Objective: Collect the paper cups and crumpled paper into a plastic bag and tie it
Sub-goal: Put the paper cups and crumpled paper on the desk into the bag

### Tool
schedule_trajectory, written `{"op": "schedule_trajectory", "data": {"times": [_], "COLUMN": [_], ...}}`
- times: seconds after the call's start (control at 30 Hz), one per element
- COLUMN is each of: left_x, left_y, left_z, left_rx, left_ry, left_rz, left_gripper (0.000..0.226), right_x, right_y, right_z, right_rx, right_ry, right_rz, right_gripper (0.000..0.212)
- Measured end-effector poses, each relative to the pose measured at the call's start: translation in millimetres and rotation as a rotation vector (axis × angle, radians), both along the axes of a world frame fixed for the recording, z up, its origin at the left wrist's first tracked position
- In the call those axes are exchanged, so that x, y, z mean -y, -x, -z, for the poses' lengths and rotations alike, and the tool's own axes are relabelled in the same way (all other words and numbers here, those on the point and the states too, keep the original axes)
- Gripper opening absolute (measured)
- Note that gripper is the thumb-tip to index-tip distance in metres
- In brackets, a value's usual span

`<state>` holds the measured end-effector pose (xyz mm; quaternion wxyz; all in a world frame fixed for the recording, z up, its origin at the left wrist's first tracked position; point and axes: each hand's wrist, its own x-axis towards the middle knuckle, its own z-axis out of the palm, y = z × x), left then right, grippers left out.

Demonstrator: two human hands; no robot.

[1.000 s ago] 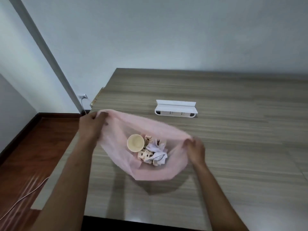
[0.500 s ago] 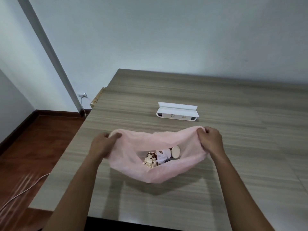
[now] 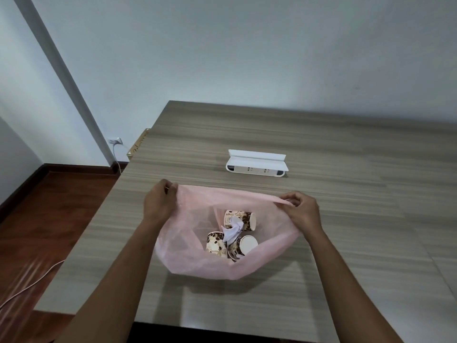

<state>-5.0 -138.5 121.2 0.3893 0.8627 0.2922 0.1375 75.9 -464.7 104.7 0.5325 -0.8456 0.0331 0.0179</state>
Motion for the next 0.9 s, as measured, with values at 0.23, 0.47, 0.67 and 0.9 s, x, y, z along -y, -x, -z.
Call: {"op": "schedule_trajectory", "data": {"times": [0.23,0.47,0.67,0.9], "left_x": [3,0,-7,-34], "left_y": [13,35,59,88], "left_z": [4,-2,5,0], "left_rx": [0.068,0.022,-0.028,-0.089], "left_ry": [0.081,0.025,0.019,0.067], "left_rz": [-0.007,0.069,0.146,0.299], "left_gripper": [0.033,0.040,0.060,0.061], "right_x": [11,11,0,-56], "right_y": [15,44,83,163], "right_z": [8,3,-8,-23], "right_rx": [0.082,0.114,0.311,0.399], "right_ry": [0.018,-0.066,0.205,0.307], "right_rz": [-0.078,-0.033,0.077,0.131], "right_gripper": [0.060,0.092,0.084,0.075]}}
